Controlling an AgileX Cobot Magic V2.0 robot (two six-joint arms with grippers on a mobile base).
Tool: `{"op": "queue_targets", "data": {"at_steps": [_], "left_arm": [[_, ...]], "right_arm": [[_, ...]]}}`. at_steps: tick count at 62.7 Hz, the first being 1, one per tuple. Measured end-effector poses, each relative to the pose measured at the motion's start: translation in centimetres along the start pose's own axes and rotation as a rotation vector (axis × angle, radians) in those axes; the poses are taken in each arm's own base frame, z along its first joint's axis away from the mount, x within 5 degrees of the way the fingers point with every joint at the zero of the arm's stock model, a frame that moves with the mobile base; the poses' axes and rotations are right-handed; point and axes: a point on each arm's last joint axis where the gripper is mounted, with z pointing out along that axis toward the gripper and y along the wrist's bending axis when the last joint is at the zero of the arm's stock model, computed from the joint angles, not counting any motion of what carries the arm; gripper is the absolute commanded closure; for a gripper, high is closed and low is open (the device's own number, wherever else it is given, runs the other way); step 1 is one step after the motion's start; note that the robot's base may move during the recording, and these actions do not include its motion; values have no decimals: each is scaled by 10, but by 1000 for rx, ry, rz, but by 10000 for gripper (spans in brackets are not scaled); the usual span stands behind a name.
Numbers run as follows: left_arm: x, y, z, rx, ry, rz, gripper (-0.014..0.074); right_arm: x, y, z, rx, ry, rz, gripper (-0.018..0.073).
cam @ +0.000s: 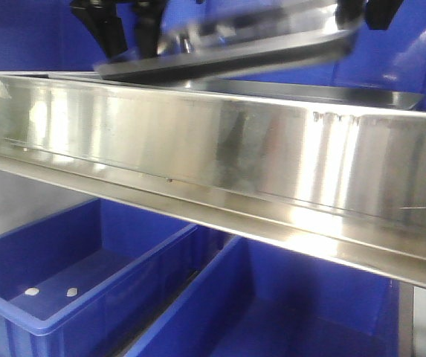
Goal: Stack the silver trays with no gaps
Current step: 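Lower the held tray onto the shelf tray and open both grippers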
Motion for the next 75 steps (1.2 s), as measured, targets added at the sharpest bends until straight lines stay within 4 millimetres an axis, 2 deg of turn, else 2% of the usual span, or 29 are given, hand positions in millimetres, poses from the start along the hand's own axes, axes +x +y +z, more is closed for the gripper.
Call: {"op": "queue_targets", "data": {"at_steps": [4,5,9,21,28,31,36,39,45,48,51,53,62,74,75], "left_arm": [[0,-4,0,23,-5,-4,94],[0,-5,0,27,-8,-3,78],[0,-7,-1,37,-12,0,33],[-1,-7,-7,43,-27,-1,29],[-1,-4,-24,48,-64,-5,39],[-1,-1,-37,50,-92,-8,54],[1,4,-60,52,-135,-14,97],[4,10,-81,53,-173,-18,137],[11,20,-114,37,-236,-10,232],[19,28,-136,30,-280,-5,296],[27,33,-151,21,-307,-4,366],[33,37,-160,19,-322,-6,408],[76,56,-203,28,-424,-12,650],[140,73,-224,64,-564,-5,644],[144,73,-222,67,-571,-1,644]], "right_arm": [[1,1,0,-7,3,-4,-85],[1,1,0,-7,3,-6,-92],[1,2,0,-10,2,-10,-71],[1,2,0,-5,-5,-14,-72],[0,2,-2,-10,-10,-28,-71],[-2,3,-5,-18,-19,-37,-68],[-5,3,-12,-34,-39,-52,-20],[-7,3,-19,-48,-56,-63,32],[-9,0,-36,-80,-97,-82,220],[-9,-3,-45,-95,-119,-95,321],[-9,-5,-52,-107,-136,-110,460],[-8,-8,-58,-114,-148,-119,521],[-2,-17,-81,-150,-206,-193,509],[15,-17,-108,-245,-309,-376,509],[18,-17,-110,-254,-319,-396,509]]}}
